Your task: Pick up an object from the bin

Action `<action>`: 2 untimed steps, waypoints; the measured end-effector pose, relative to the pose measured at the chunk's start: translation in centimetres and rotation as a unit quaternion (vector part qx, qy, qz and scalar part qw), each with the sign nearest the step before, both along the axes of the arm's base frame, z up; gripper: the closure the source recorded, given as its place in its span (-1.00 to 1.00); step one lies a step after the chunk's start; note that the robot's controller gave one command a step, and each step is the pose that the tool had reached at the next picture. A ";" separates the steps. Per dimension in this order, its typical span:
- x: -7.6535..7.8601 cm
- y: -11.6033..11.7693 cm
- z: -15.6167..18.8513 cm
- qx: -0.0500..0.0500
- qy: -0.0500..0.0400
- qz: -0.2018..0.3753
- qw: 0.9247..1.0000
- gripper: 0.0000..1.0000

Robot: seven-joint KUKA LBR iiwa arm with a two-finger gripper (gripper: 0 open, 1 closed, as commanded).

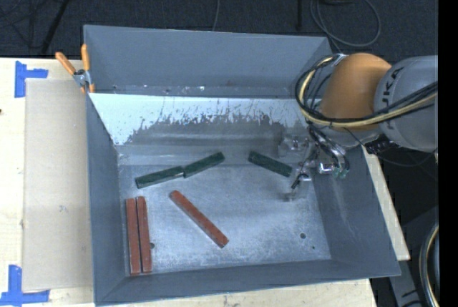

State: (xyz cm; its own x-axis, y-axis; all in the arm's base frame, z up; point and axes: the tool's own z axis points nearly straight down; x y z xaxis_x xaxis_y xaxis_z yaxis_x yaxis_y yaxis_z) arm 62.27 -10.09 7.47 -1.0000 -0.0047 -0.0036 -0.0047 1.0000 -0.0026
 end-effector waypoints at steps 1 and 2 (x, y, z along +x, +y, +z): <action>0.0 0.3 -0.1 0.001 0.001 0.003 1.000 1.00; -1.5 2.7 13.2 0.001 -0.003 -0.030 1.000 1.00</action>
Offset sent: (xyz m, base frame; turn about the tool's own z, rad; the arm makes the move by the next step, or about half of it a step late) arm 0.0000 0.0000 0.0000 0.0000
